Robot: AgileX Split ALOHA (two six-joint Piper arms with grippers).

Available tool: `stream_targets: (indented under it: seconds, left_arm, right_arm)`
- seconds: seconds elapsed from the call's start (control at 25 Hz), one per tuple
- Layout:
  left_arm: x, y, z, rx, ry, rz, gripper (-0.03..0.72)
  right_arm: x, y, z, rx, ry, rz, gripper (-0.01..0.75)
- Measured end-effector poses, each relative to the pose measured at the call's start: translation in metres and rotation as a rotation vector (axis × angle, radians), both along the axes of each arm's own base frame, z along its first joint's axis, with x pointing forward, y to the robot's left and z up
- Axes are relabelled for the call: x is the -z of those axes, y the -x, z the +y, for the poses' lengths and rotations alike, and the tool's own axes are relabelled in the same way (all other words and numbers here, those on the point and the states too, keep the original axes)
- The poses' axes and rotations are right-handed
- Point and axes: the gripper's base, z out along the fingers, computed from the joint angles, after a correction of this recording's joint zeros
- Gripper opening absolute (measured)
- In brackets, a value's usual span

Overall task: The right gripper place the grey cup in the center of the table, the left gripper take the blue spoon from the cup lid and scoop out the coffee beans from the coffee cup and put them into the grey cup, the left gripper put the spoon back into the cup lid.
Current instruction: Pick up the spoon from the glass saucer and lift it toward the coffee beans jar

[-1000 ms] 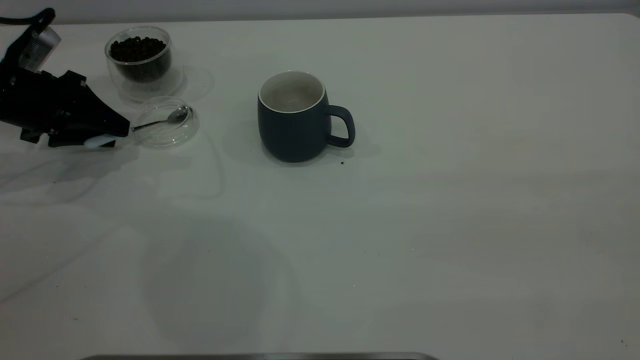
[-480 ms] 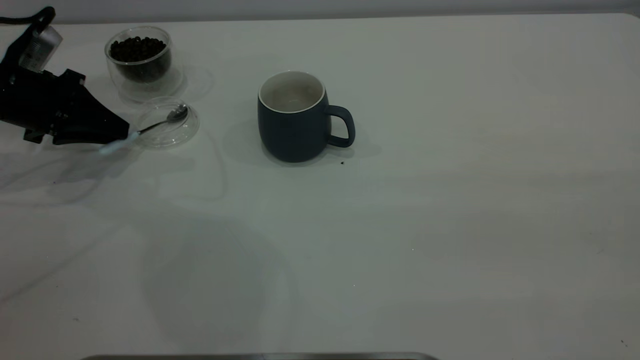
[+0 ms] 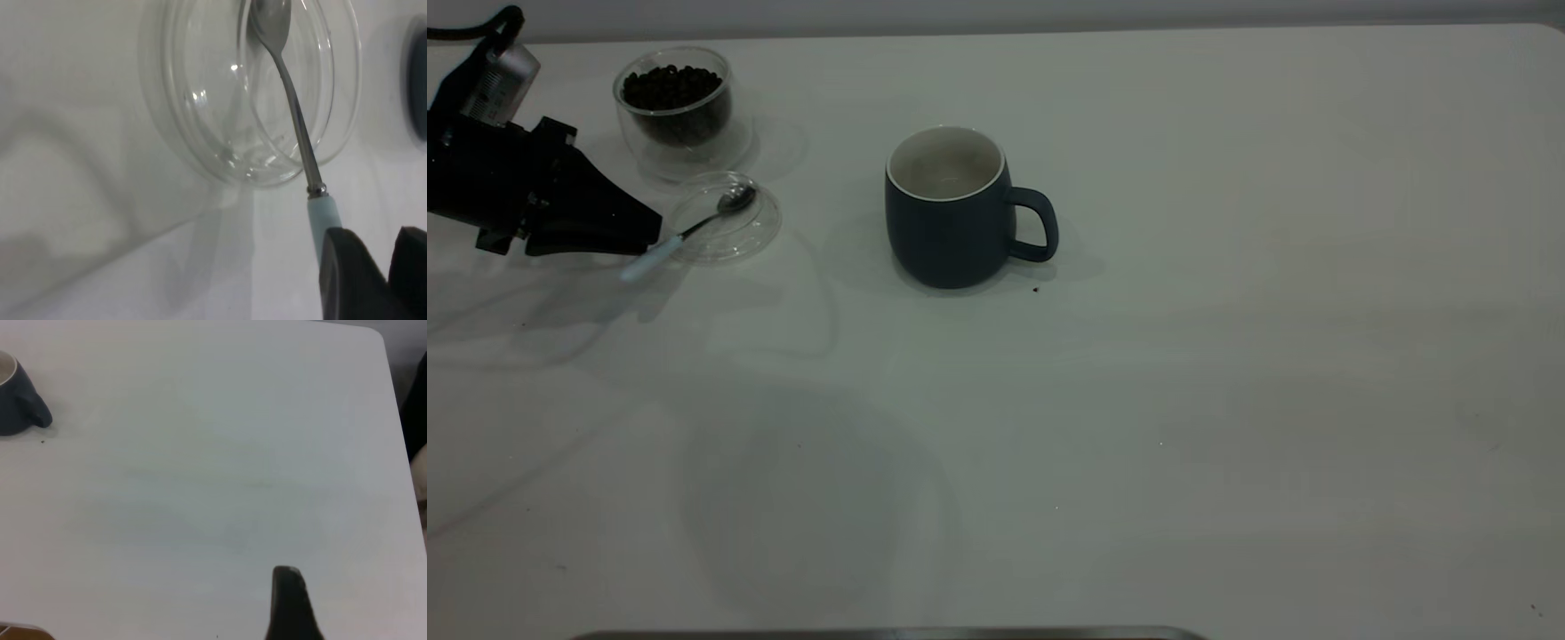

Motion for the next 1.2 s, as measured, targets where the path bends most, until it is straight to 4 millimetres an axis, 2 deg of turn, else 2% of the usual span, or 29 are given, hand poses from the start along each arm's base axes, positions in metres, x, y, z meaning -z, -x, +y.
stream_targets:
  seconds: [0.08, 0.24, 0.4, 0.64, 0.76, 1.0, 1.2]
  left_arm:
    - [0.0, 0.002, 0.003, 0.01, 0.005, 0.004, 0.215]
    - [0.002, 0.009, 0.022, 0.001, -0.014, 0.031, 0.237]
    - [0.002, 0.011, 0.033, -0.043, -0.008, 0.054, 0.304]
    - [-0.003, 0.008, 0.025, -0.04, 0.057, 0.027, 0.491]
    - [-0.003, 0.007, 0.019, -0.017, 0.053, 0.015, 0.546]
    - [-0.002, 0.006, 0.015, -0.01, 0.045, 0.012, 0.563]
    - [0.011, 0.006, 0.008, -0.038, 0.064, 0.039, 0.565]
  right_arm:
    - [0.0, 0.0, 0.0, 0.0, 0.0, 0.0, 0.46]
    - [0.0, 0.0, 0.0, 0.0, 0.0, 0.0, 0.46]
    - [0.0, 0.0, 0.0, 0.0, 0.0, 0.0, 0.46]
    - [0.0, 0.0, 0.0, 0.0, 0.0, 0.0, 0.46]
    - [0.0, 0.0, 0.0, 0.0, 0.0, 0.0, 0.46]
    - [0.0, 0.0, 0.0, 0.0, 0.0, 0.0, 0.46]
    - [0.0, 0.0, 0.0, 0.0, 0.0, 0.0, 0.46]
